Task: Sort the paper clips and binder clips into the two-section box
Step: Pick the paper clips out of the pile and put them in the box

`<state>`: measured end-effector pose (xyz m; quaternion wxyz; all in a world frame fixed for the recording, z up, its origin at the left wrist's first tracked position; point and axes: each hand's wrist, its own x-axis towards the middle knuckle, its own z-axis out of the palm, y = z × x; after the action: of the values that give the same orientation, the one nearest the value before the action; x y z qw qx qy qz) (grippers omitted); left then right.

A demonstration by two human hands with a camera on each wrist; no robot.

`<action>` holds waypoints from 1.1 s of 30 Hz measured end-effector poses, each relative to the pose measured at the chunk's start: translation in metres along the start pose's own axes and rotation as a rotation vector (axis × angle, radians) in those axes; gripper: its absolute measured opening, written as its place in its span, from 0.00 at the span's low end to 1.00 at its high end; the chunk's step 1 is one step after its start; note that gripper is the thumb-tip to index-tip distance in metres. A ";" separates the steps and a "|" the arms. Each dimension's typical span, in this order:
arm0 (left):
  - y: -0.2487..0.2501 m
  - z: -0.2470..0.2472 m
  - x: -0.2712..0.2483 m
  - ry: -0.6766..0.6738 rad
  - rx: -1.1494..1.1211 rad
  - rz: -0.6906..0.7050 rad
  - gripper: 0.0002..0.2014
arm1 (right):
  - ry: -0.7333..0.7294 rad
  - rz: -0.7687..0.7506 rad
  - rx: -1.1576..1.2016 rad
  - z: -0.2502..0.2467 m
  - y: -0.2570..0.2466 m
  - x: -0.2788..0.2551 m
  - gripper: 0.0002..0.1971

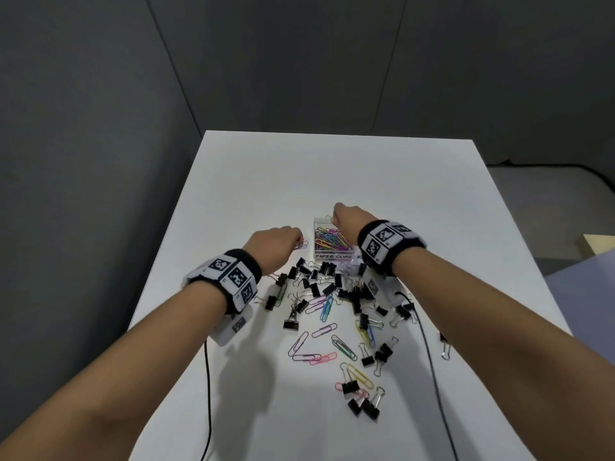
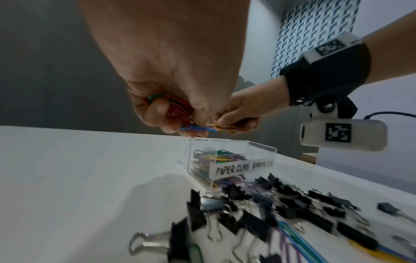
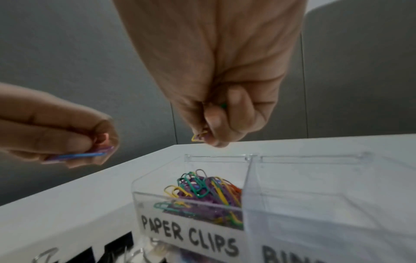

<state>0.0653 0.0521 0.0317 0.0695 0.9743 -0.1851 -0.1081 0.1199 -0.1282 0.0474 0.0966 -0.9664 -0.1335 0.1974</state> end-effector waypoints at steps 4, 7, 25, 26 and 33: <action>-0.002 -0.012 0.018 -0.009 0.007 -0.012 0.14 | -0.038 -0.025 0.004 0.008 -0.005 0.011 0.13; 0.003 -0.014 0.033 -0.017 0.004 0.014 0.13 | -0.008 -0.051 0.063 0.010 0.003 0.007 0.16; 0.049 0.007 0.067 0.009 0.054 0.224 0.18 | 0.023 -0.140 -0.121 0.079 0.039 -0.061 0.16; 0.049 0.006 0.060 0.044 0.057 0.231 0.17 | 0.028 -0.137 -0.151 0.081 0.038 -0.060 0.16; 0.061 0.035 -0.007 -0.158 0.224 0.160 0.22 | 0.040 -0.103 -0.184 0.089 0.035 -0.064 0.16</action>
<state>0.0293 -0.0049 0.0096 -0.0461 0.9465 -0.2780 -0.1570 0.0349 -0.1679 -0.0185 0.0200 -0.9668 -0.1984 0.1601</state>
